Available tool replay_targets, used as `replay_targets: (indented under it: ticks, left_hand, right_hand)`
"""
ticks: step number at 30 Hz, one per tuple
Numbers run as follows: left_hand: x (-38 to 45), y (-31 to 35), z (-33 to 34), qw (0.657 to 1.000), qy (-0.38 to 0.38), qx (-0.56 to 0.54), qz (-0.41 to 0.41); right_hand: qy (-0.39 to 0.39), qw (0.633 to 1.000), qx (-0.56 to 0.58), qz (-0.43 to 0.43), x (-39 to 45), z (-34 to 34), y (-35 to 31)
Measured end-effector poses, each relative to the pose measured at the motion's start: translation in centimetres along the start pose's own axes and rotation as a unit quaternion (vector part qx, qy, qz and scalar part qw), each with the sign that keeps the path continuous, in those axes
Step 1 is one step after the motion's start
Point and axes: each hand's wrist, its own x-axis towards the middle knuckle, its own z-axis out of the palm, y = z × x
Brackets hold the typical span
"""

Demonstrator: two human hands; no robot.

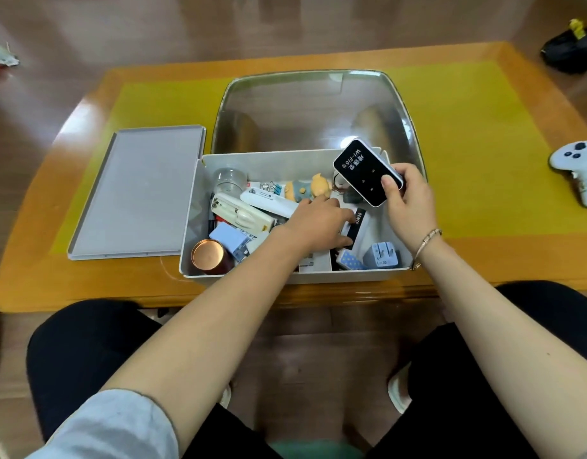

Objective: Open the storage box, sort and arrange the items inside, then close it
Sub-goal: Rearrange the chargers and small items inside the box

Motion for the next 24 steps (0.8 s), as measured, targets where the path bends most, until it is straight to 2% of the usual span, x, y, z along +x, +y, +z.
replay_targets:
  ticks: [5, 8, 13, 18, 24]
  left_hand:
    - [-1.1, 0.7, -0.7, 0.991, 0.033, -0.099, 0.081]
    - [-1.1, 2.3, -0.9, 0.985, 0.013, -0.137, 0.106]
    - [-0.6, 3.6, -0.6, 0.985, 0.007, -0.121, 0.119]
    - [-1.0, 3.7, -0.7, 0.986, 0.028, -0.138, 0.095]
    - [-3.9, 0.9, -2.5, 0.944, 0.11, -0.31, -0.01]
  right_hand:
    - [-0.001, 1.0, -0.006, 0.003, 0.1, 0.1, 0.3]
    - [0.001, 1.0, -0.002, 0.002, 0.2, 0.1, 0.3]
    - [-0.007, 1.0, -0.013, 0.006, 0.1, 0.2, 0.6]
    - [-0.003, 1.0, -0.004, 0.011, 0.3, 0.3, 0.7]
    - [0.008, 1.0, 0.013, 0.001, 0.2, 0.3, 0.7]
